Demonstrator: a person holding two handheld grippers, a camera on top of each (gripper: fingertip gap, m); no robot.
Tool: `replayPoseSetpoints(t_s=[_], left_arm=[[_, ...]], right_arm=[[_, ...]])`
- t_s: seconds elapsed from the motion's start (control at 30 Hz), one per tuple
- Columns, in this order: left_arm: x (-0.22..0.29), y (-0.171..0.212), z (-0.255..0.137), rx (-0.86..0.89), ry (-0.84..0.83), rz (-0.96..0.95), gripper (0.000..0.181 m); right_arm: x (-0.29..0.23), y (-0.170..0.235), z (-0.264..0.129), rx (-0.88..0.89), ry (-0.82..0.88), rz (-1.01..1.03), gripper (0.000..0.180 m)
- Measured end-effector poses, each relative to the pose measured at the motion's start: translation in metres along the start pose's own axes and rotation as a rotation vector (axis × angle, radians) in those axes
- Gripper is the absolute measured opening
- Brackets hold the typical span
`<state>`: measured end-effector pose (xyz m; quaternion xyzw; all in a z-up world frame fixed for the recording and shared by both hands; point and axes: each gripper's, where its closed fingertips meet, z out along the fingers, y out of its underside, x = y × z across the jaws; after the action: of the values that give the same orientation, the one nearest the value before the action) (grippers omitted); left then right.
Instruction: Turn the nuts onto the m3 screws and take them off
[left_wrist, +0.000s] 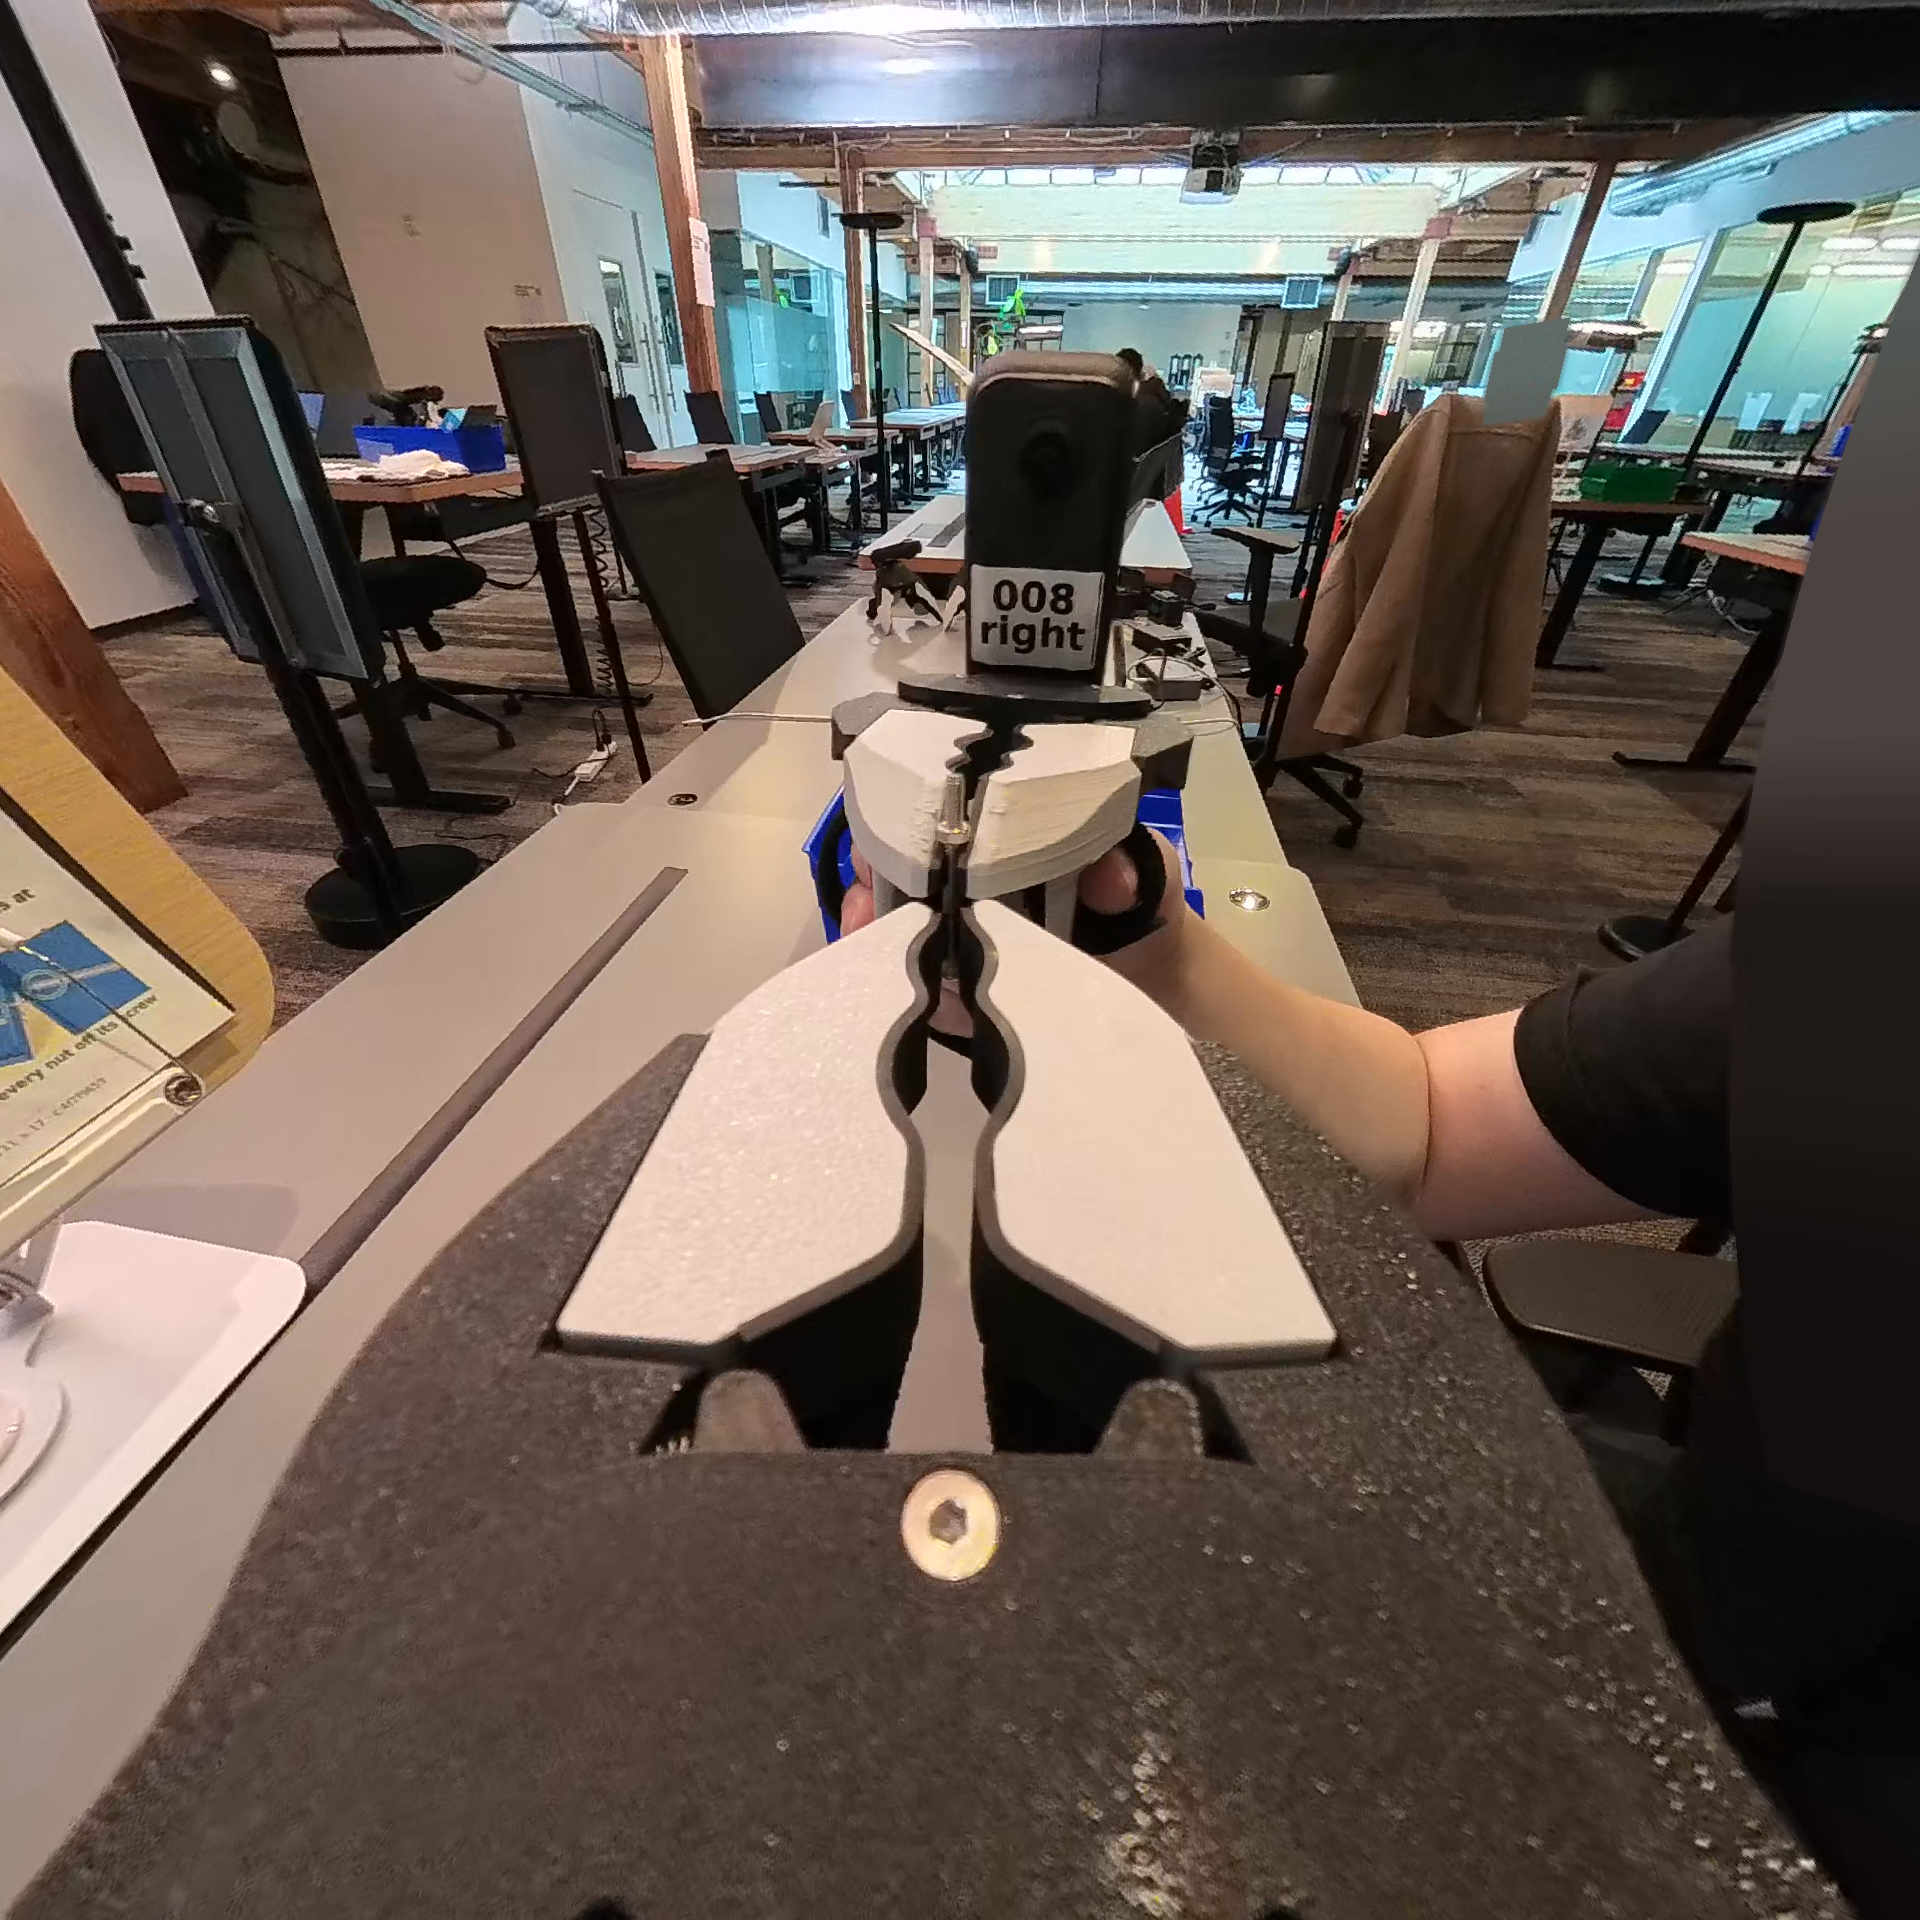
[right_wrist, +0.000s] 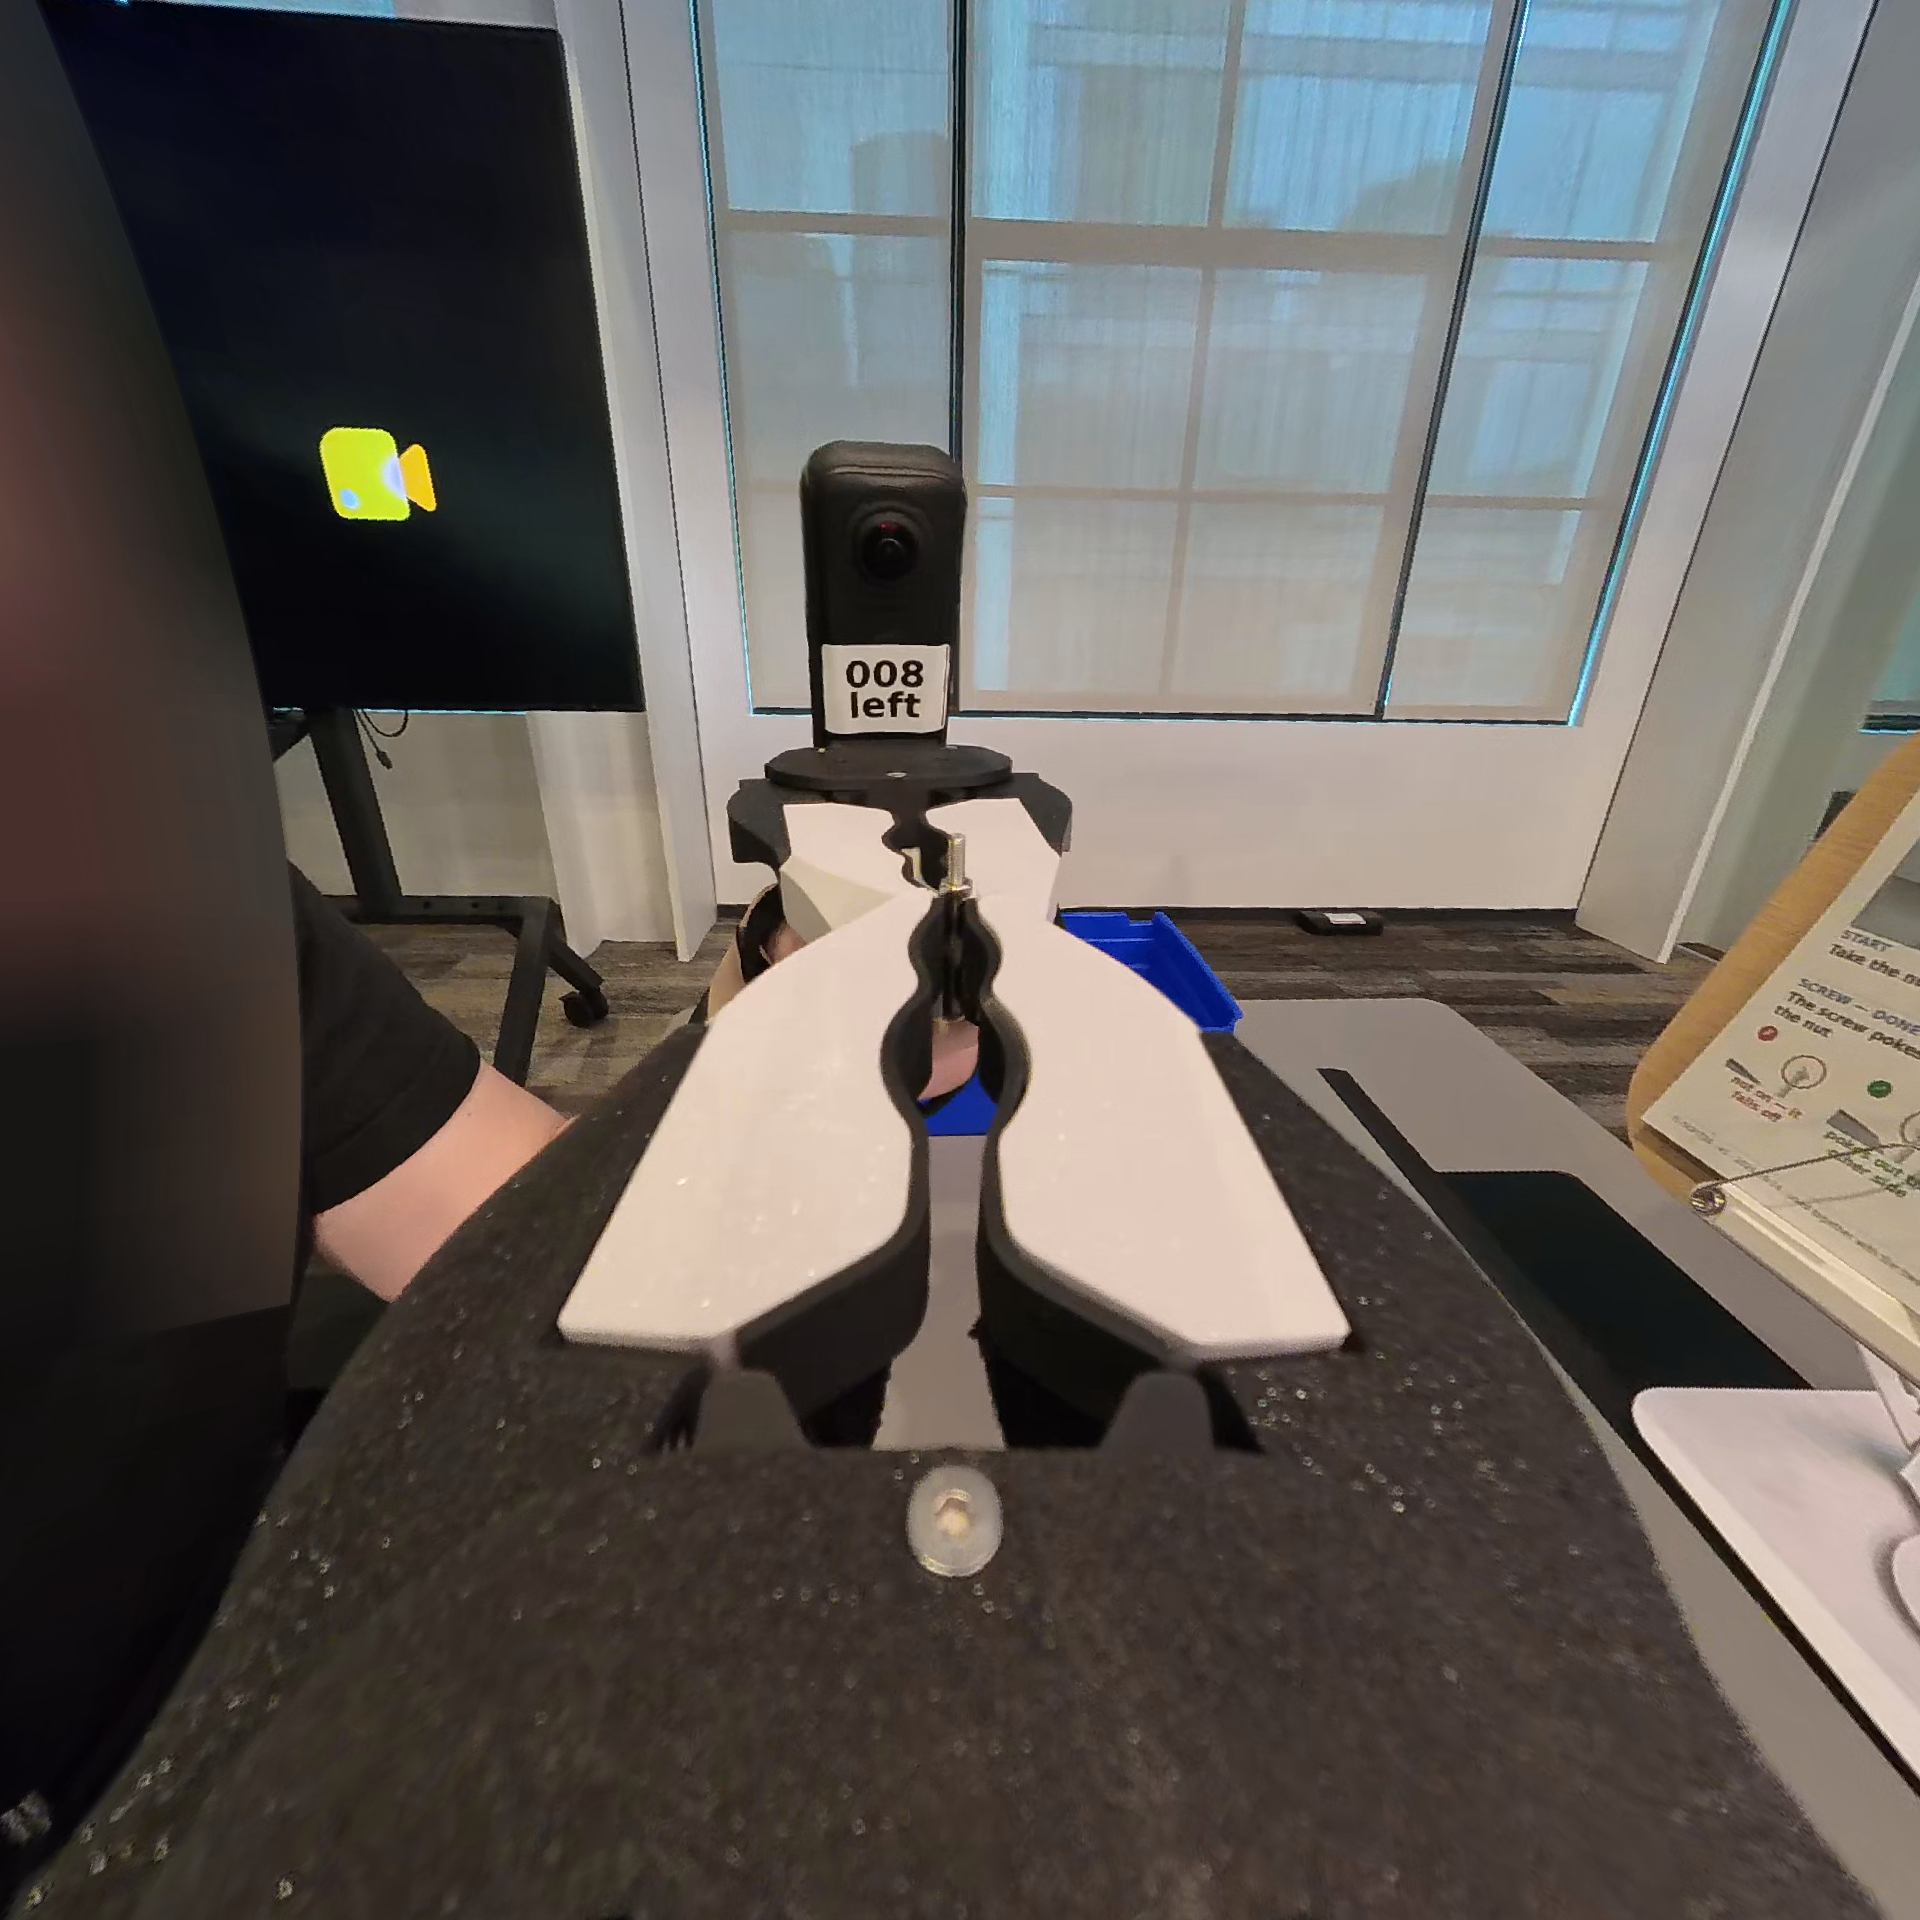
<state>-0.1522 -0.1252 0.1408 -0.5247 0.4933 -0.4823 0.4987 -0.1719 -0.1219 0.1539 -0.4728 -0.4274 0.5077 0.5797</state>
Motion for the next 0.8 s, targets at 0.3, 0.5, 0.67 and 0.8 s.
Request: replayPoseSetpoints(t_s=[0.3,0.5,0.67,0.8], left_arm=[[-0.003,0.008,0.004,-0.053,-0.062,0.073,0.028],[-0.011,0.011,-0.006,-0.123,-0.176,0.138,0.030],[-0.012,0.002,-0.016,-0.097,-0.219,0.164,0.028],[-0.015,0.008,-0.015,-0.139,-0.245,0.137,0.024]], right_arm=[[0.010,-0.005,-0.011,0.037,0.014,0.030,0.002],[0.015,-0.021,-0.042,-0.043,0.157,-0.033,0.002],[0.040,-0.038,-0.128,-0.280,0.554,-0.085,0.002],[0.065,-0.007,-0.265,-0.655,0.963,0.063,0.002]])
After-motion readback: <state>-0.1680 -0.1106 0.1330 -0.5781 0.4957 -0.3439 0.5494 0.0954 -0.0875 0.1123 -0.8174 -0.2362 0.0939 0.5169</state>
